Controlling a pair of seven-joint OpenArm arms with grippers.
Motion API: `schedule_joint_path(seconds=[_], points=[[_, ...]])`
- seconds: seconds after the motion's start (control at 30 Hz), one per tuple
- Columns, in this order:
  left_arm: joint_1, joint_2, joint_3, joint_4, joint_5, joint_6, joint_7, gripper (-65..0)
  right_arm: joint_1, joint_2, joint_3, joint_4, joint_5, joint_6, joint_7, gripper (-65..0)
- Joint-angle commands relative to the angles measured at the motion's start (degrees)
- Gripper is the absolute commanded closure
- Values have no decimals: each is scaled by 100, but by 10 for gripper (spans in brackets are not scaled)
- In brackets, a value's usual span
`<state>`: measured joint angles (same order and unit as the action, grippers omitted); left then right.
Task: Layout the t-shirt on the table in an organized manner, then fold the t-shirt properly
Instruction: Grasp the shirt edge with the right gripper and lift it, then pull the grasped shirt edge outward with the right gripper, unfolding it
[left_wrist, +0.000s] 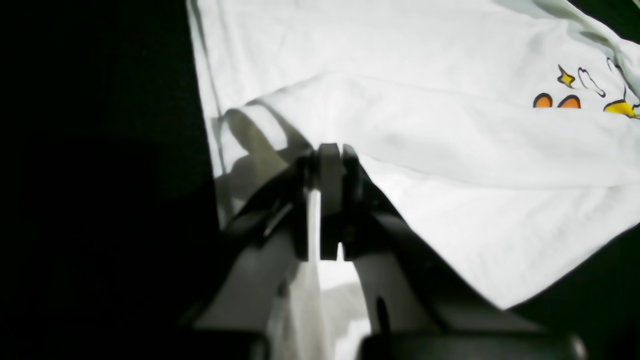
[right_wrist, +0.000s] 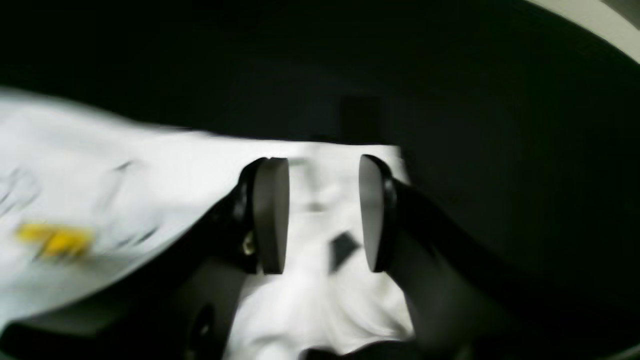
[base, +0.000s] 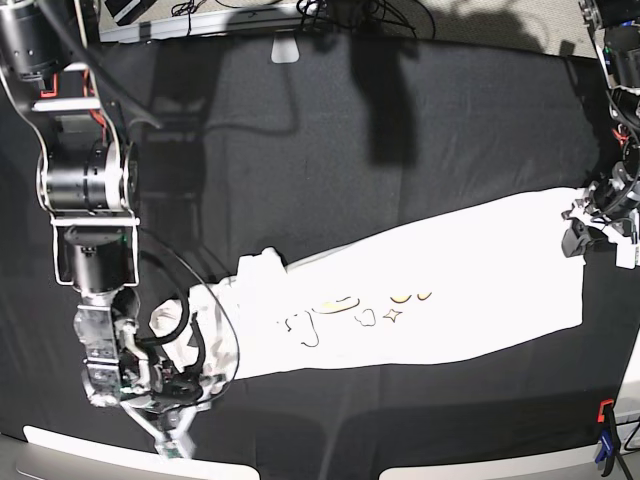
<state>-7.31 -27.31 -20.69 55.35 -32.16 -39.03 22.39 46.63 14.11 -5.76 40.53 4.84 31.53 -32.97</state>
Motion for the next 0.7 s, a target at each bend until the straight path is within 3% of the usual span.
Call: schedule_joint_path(seconds=[0.0, 0.03, 0.1, 0.33, 0.5, 0.67], points=[[-109, -109, -39, 92, -109, -24, -144, 0, 116, -2, 13, 273, 240, 490, -76, -223], [-109, -111, -39, 92, -109, -24, -144, 0, 7, 0, 13, 487, 391, 847, -269, -213], [-111, -109, -39, 92, -109, -24, -146, 0, -326, 22, 13, 1058, 599, 847, -614, -183], [-111, -109, -39, 92, -107, -24, -216, 0, -1967, 81, 13, 3401, 629, 847, -872, -180], [-109, -109, -39, 92, -107, -22, -251, 0, -2535, 83, 15, 3676, 450, 847, -1357, -182], [-111, -109, -39, 92, -107, -24, -258, 0, -2839, 79, 15, 3670, 13, 374, -960, -182]])
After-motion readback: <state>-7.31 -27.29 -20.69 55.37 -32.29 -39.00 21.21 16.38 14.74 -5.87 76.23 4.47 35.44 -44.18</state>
